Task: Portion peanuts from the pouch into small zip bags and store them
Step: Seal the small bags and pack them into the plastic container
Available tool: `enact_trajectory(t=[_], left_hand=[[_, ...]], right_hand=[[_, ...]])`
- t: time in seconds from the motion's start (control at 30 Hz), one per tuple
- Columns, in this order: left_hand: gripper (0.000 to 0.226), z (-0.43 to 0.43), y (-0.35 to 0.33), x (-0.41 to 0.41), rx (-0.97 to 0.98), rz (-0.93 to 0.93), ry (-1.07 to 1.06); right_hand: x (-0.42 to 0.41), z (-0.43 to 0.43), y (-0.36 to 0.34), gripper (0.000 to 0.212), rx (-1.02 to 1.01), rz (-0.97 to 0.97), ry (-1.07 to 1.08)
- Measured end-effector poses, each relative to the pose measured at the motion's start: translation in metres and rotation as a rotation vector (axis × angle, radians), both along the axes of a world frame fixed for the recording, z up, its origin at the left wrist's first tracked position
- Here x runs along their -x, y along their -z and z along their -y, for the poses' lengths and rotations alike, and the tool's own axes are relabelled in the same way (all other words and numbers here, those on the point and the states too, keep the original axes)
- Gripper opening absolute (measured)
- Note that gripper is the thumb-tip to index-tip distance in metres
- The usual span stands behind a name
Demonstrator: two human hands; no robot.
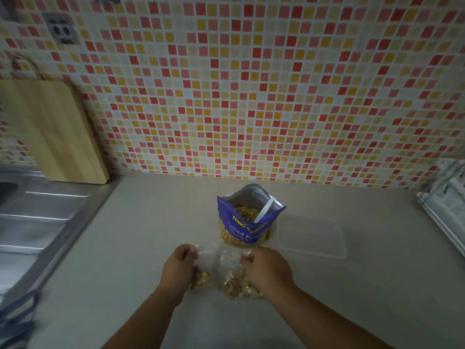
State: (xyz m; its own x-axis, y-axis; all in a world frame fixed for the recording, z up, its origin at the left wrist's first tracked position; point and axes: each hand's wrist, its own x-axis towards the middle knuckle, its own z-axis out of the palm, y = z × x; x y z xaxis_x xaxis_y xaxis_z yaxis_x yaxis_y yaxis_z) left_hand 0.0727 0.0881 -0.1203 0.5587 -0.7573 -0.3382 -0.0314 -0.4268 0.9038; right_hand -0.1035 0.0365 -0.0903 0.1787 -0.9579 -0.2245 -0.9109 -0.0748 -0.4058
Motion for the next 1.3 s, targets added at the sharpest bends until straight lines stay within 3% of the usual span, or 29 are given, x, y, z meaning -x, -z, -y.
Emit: enact_trajectory(t=[0.2, 0.33, 0.43, 0.6, 0.67, 0.73, 0.8, 0.87, 0.97, 1.3], left_hand=[[0.013, 0.004, 0.026, -0.001, -0.074, 0.291, 0.075], [0.016, 0.004, 0.03, 0.002, -0.069, 0.484, 0.066], [0.018, 0.005, 0.032, 0.002, -0.1, 0.527, 0.077], [0.029, 0.003, 0.021, 0.002, -0.115, 0.58, 0.142], [0.031, 0.005, -0.01, 0.006, 0.026, 0.529, 0.061], [0.021, 0.005, -0.066, 0.016, 0.238, 0.305, 0.023], [0.018, 0.0, -0.128, 0.028, 0.476, -0.008, 0.168], [0.016, -0.008, -0.179, 0.039, 0.636, -0.162, 0.33], [0.003, -0.016, -0.225, 0.056, 0.773, -0.132, 0.407], [0.012, -0.025, -0.267, 0.078, 0.896, -0.093, 0.408]], right_hand=[[-0.012, 0.002, 0.025, 0.032, 0.052, -0.055, -0.042], [-0.008, -0.003, 0.022, 0.013, -0.019, 0.23, -0.012], [-0.001, -0.008, 0.007, 0.017, -0.106, 0.46, 0.024], [0.018, -0.012, -0.048, 0.013, -0.051, 0.683, -0.042], [0.026, -0.015, -0.082, 0.014, -0.04, 0.758, -0.089], [0.035, -0.017, -0.114, 0.027, -0.026, 0.86, -0.138], [0.042, -0.019, -0.146, 0.03, -0.002, 0.962, -0.172], [0.048, -0.023, -0.173, 0.026, 0.031, 1.053, -0.206], [0.053, -0.028, -0.202, 0.019, 0.098, 1.125, -0.214], [0.069, -0.042, -0.243, 0.014, 0.286, 1.049, -0.219]])
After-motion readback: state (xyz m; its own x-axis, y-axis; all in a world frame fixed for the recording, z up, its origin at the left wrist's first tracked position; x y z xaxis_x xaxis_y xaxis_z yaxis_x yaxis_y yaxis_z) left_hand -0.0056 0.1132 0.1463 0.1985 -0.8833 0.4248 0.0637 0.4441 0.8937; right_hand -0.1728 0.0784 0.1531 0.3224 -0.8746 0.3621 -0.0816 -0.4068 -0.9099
